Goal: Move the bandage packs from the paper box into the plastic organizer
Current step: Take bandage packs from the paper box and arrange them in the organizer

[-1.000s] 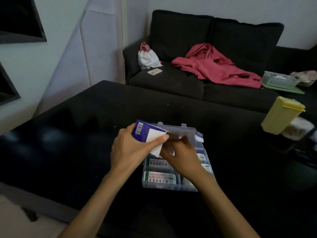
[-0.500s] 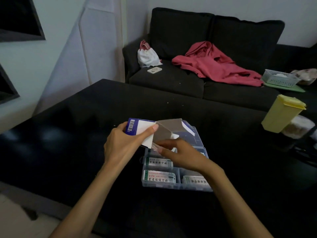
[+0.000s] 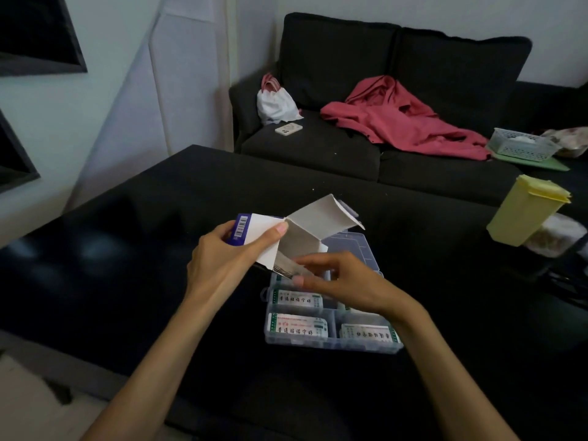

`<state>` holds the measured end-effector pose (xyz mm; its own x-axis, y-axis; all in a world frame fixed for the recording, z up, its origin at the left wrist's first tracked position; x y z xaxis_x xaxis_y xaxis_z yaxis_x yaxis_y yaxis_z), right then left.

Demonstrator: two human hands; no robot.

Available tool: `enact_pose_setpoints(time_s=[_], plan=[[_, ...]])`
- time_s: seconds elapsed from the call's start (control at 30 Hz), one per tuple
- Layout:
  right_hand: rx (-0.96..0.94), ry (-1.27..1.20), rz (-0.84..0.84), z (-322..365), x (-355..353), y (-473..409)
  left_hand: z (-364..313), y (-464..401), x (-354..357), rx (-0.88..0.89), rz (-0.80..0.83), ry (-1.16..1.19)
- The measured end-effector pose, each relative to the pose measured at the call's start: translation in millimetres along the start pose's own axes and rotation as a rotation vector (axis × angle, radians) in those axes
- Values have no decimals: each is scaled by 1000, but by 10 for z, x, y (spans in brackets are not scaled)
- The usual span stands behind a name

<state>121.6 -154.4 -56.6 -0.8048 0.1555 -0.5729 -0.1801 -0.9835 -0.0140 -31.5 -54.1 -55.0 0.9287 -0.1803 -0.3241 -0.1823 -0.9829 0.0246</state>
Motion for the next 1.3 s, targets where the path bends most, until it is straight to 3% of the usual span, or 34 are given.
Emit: enact_pose_setpoints(time_s=[0.1, 0.3, 0.43, 0.5, 0.63, 0.8, 1.03, 1.17, 1.3], plan=[[27, -5, -37, -7, 55, -51, -37, 17, 39, 39, 6, -54], [-49, 309, -269, -28, 47, -115, -114, 102, 77, 136, -32, -127], [-122, 459, -356, -31, 52, -115, -70, 50, 41, 77, -31, -93], [-147, 425, -433, 10, 23, -104, -5, -10, 0, 26, -49, -45], [-101, 82, -550, 53, -88, -81, 193, -158, -65, -80, -38, 25], [138, -290, -382, -35, -5, -80, 585, -443, -130, -208, 19, 95], [293, -495, -328, -131, 29, -39, 622, -301, -197, -319, 104, -67], [381, -497, -313, -216, 42, -5, 601, -306, -344, -284, -49, -313], [412, -461, -226, -218, 115, 18, 434, -342, -396, -155, -224, -247]])
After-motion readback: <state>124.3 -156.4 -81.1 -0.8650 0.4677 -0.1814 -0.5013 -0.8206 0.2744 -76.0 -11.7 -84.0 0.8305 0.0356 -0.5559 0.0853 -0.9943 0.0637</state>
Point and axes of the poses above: each hand's wrist, its own y-axis away from the middle knuckle, its own x-axis out of the palm, z = x × y, the point moved 6 cm from there along -y, towards the middle knuckle, and after that the axes turned 6 degrees about -z, right-handed, at the moved point
